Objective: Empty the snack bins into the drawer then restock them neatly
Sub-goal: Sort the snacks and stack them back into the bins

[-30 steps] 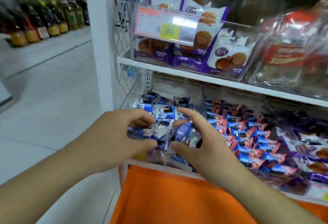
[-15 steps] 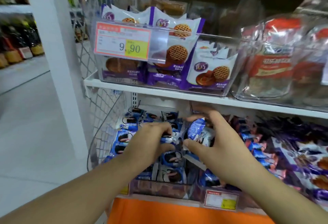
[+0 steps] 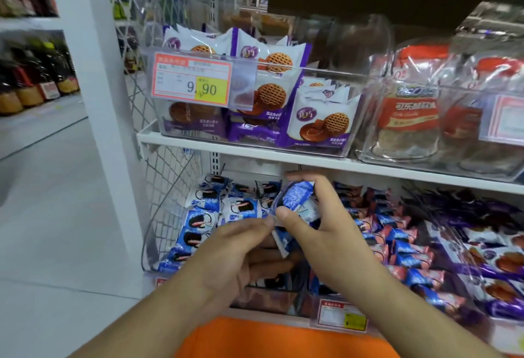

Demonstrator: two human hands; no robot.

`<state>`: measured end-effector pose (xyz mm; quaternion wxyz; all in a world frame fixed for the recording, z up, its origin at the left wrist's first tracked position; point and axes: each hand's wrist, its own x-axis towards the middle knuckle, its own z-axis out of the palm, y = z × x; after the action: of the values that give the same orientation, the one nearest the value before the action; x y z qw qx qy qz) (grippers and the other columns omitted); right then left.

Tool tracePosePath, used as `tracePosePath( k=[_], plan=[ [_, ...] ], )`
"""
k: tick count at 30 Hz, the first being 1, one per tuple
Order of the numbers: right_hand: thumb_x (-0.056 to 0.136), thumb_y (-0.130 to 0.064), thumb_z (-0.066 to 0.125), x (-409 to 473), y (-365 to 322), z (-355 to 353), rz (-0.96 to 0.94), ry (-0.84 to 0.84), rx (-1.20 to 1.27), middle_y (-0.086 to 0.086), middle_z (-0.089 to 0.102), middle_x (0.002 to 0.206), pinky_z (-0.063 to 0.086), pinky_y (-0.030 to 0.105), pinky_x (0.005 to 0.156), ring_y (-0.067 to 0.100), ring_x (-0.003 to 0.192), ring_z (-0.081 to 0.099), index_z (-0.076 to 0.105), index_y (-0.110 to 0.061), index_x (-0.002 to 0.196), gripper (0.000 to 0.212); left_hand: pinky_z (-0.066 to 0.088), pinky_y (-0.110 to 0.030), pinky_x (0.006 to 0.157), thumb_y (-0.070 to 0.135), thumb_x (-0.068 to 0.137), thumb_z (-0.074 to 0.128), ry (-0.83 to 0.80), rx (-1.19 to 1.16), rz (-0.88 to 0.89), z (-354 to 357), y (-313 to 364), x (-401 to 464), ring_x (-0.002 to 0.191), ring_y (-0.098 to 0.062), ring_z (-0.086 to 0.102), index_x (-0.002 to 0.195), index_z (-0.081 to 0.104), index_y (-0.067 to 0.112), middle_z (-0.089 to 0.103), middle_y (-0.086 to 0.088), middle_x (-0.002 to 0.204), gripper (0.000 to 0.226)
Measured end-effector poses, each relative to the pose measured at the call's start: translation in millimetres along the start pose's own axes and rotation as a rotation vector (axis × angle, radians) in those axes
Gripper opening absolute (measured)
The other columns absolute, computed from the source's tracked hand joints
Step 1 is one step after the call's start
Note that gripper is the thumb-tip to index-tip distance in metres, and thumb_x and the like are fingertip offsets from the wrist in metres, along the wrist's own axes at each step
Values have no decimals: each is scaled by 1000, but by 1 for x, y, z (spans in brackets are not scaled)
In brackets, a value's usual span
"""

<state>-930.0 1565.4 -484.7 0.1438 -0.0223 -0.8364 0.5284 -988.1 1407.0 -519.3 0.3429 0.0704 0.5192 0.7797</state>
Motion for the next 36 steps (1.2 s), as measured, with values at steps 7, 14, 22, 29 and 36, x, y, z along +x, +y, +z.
tracePosePath(
  k=[7, 14, 22, 29, 36],
  plan=[
    [93, -25, 78, 4, 4, 14, -149, 20, -178, -24, 47, 120, 40, 7, 90, -4, 116, 52, 62, -45, 113, 32, 62, -32, 73, -2, 93, 69, 139, 219, 66, -23, 4, -3, 89, -32, 77, 114, 72, 4, 78, -19, 95, 22],
    [82, -54, 80, 15, 28, 0, -125, 99, -529, -33, 50, 113, 31, 9, 92, -5, 113, 44, 64, -48, 118, 39, 44, -24, 57, 23, 90, 80, 359, 998, 108, -76, 14, 40, 58, -10, 61, 118, 56, 37, 73, -2, 76, 40],
    [76, -66, 79, 18, 52, 20, -242, 51, -991, -8, 62, 88, 45, 38, 90, 21, 101, 52, 62, -25, 96, 48, 51, -29, 56, 23, 99, 63, 465, 1478, 237, -93, 8, 49, 61, -13, 61, 105, 60, 38, 67, 3, 74, 16],
    [80, -50, 73, 16, 46, 22, -250, -230, -1240, -9, 70, 105, 13, 41, 123, 22, 118, 52, 74, -29, 98, 28, 49, -25, 97, 27, 93, 74, 207, 1534, 370, -88, 10, 44, 108, -2, 52, 130, 57, 45, 50, 24, 126, 45],
    [83, -30, 70, 14, 42, 27, -219, -296, -1366, -11, 71, 86, -3, 40, 121, 19, 106, 59, 78, -35, 95, 15, 54, -35, 94, 43, 90, 77, 234, 1640, 441, -89, 7, 56, 111, -11, 61, 126, 70, 37, 61, 14, 122, 37]
  ],
)
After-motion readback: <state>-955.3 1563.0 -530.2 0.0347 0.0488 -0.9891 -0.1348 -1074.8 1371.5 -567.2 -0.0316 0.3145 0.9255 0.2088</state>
